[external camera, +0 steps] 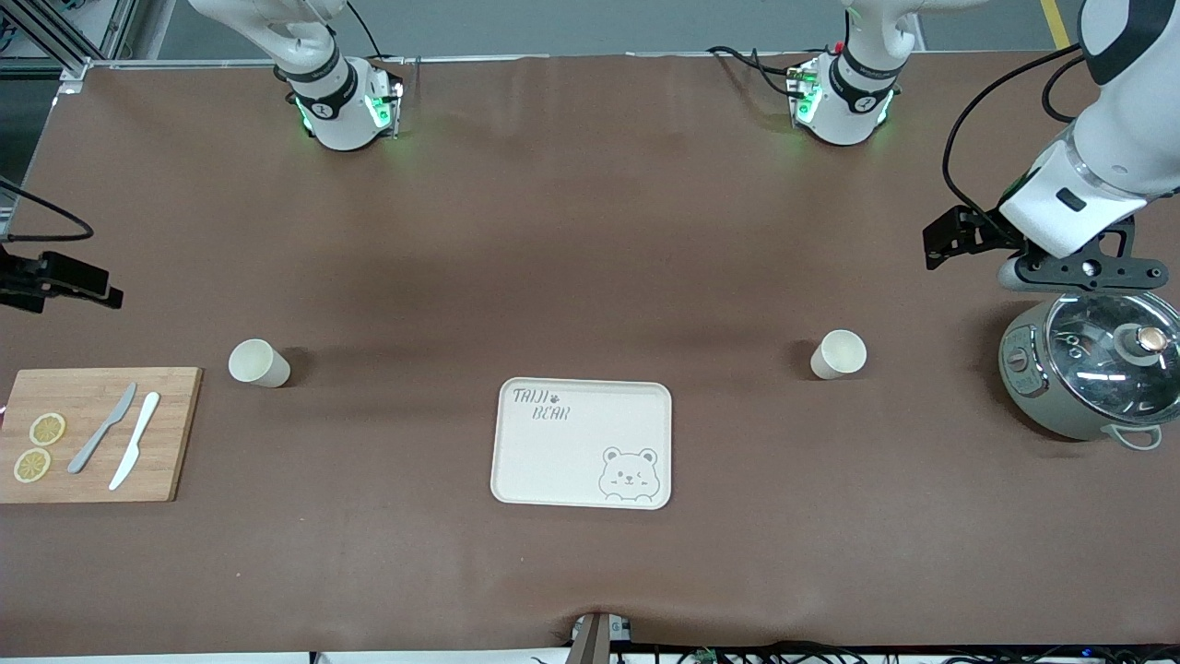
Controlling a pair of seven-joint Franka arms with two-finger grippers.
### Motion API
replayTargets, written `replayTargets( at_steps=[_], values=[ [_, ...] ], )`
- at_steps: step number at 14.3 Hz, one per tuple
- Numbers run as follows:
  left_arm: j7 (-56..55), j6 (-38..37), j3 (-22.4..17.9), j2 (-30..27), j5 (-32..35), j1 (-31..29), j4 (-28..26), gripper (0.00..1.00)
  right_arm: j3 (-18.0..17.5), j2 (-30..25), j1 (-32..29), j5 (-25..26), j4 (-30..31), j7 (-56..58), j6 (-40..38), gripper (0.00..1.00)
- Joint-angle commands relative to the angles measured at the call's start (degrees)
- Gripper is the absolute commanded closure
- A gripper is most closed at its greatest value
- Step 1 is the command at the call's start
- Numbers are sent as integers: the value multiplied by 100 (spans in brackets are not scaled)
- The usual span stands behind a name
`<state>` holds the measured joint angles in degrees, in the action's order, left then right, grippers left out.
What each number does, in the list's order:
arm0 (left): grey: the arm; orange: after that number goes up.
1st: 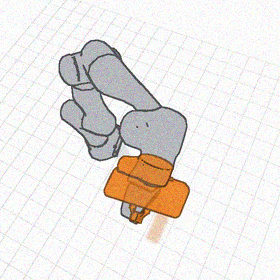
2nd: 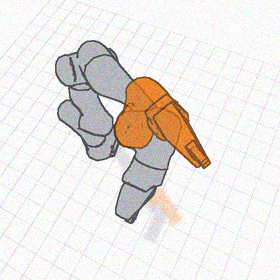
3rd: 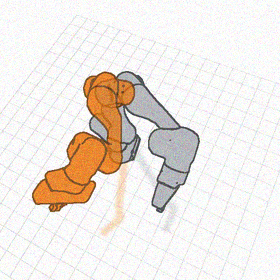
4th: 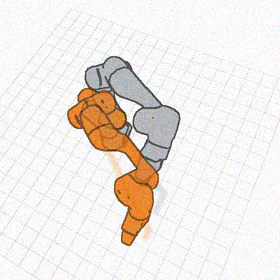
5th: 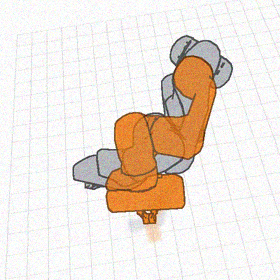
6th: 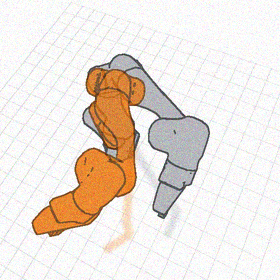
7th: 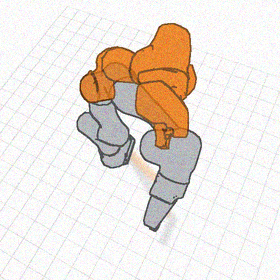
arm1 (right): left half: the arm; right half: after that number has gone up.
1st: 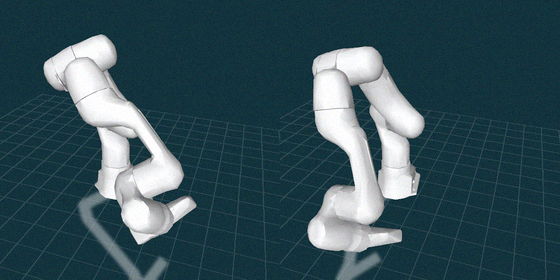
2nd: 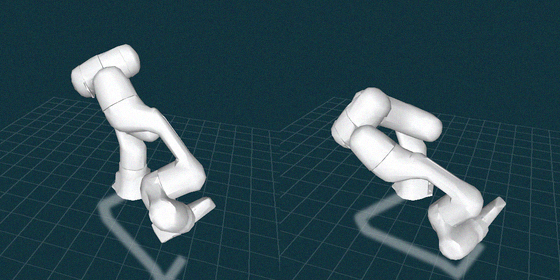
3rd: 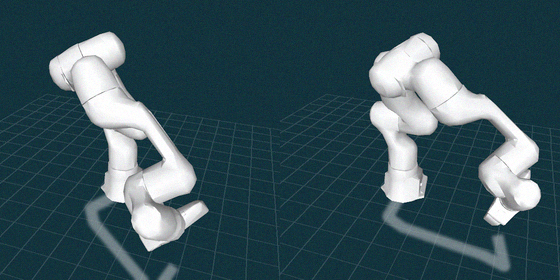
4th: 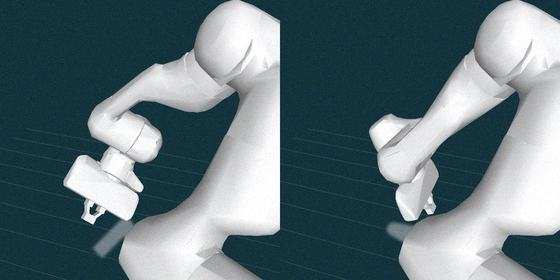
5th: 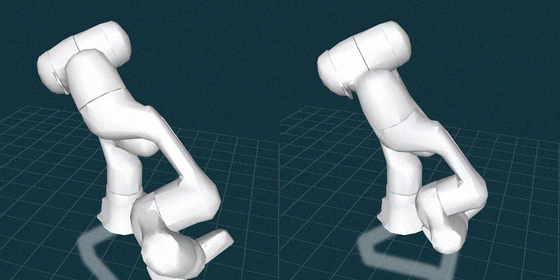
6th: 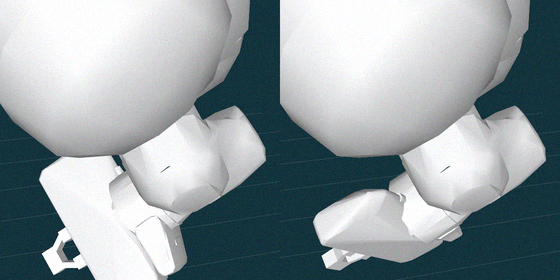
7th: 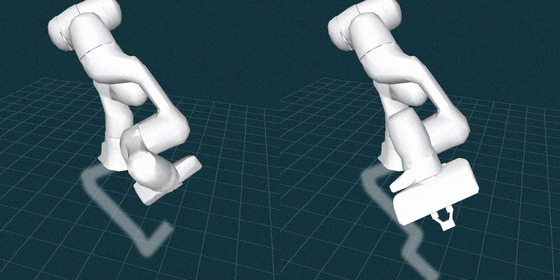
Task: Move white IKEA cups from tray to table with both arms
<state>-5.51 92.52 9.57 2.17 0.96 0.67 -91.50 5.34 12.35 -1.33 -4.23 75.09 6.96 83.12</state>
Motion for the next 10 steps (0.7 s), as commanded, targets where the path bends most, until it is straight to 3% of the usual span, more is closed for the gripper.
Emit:
replayTargets(
  at_steps=[1, 5, 10],
  values=[
    [50, 29, -25, -50, -123, 21, -8, 0, -24, -522, -8, 107, 707, -404, 143, 0],
    [58, 29, -16, -41, -219, 13, -26, 0, -200, -759, -61, 168, 918, -845, 99, 0],
    [24, 29, -16, -41, -237, 30, -26, 0, -261, -1331, -61, 212, 1877, -1214, 574, 0]
  ],
)
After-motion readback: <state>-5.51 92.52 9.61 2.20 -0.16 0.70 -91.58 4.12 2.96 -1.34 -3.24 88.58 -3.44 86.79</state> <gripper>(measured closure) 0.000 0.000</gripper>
